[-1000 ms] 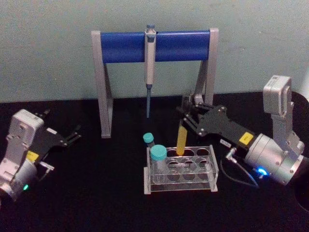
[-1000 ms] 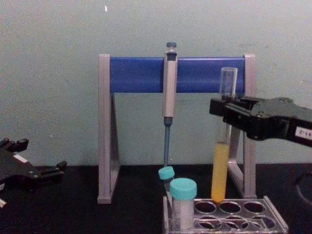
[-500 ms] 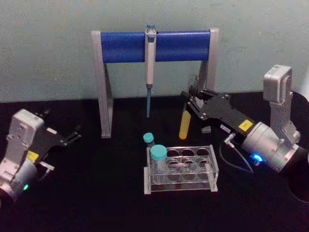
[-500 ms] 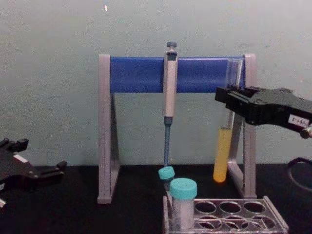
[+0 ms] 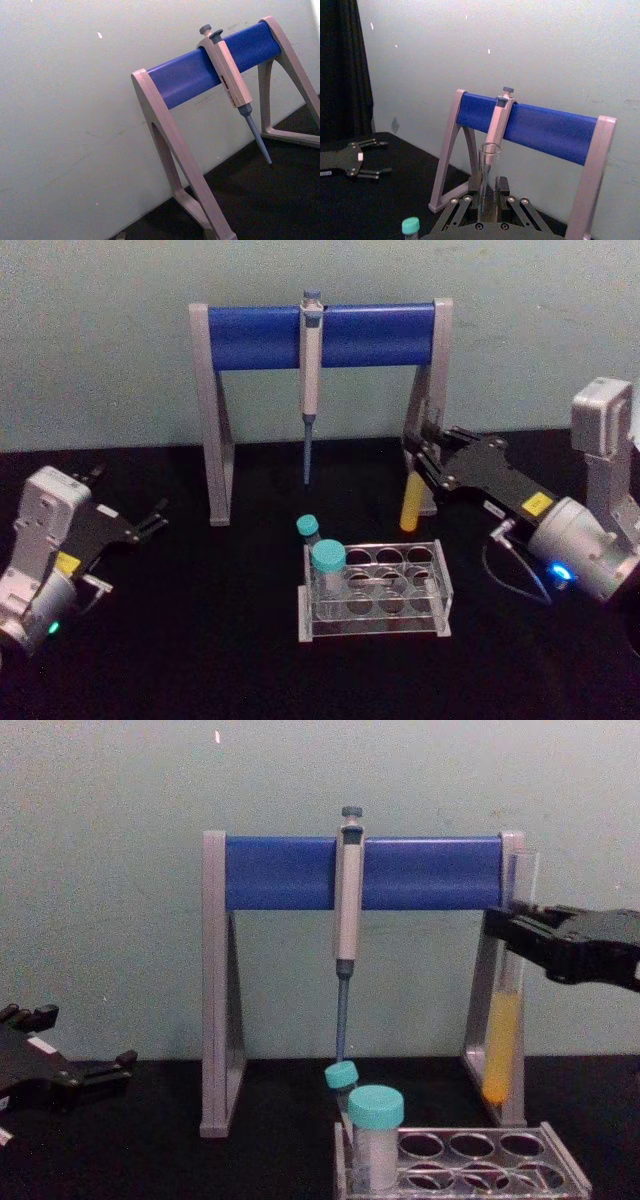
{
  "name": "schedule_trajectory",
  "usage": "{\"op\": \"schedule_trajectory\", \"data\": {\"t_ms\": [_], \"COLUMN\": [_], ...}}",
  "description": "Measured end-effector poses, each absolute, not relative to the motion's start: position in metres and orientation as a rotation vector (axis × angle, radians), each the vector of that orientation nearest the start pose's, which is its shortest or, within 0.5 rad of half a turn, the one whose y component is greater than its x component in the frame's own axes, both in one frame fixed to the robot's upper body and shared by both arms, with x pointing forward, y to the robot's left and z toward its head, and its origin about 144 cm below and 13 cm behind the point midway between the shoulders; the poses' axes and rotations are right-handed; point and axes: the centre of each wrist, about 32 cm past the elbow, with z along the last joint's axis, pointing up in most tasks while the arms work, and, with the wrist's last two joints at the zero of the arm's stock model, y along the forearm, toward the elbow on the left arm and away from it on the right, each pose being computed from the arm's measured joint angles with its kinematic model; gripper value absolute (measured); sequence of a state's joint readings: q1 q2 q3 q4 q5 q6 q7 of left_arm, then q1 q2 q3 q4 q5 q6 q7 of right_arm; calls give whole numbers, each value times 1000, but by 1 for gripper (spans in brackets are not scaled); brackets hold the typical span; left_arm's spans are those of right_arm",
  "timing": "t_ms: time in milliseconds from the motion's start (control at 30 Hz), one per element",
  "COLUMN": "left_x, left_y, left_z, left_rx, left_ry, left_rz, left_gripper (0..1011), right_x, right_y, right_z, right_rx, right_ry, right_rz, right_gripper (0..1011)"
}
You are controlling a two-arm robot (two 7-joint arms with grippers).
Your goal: Pick up the test tube from the test tube rack, shake it, then place it back into the test tube rack.
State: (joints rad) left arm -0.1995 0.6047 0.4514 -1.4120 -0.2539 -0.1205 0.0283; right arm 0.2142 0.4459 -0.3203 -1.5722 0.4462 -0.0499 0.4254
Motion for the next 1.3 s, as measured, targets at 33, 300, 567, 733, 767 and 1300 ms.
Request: {"op": "schedule_trajectory", "data": {"t_ms": [33, 300, 567, 733, 767, 1300], "left_x": [489, 489, 489, 489, 489, 489], "left_y": [310, 310, 310, 310, 310, 310], "left_z": [1140, 1140, 1140, 1140, 1140, 1140], "left_rx": [304, 304, 304, 304, 305, 304], "left_ry": [-285, -285, -285, -285, -285, -285], "left_rz": [1248, 1248, 1248, 1248, 1248, 1248], "left_gripper": [1001, 1001, 1001, 1001, 1001, 1001], "right_x": [501, 481, 477, 488, 490, 508], "right_y": [-264, -268, -252, -243, -242, -248], "right_z": [1201, 1203, 1202, 1200, 1200, 1199], "right_rx": [47, 53, 83, 108, 111, 106], "right_ry": [-121, -109, -74, -79, -82, -102], "right_rz": [-856, -781, -680, -687, -693, -814], "right_gripper": [234, 234, 234, 234, 234, 234]}}
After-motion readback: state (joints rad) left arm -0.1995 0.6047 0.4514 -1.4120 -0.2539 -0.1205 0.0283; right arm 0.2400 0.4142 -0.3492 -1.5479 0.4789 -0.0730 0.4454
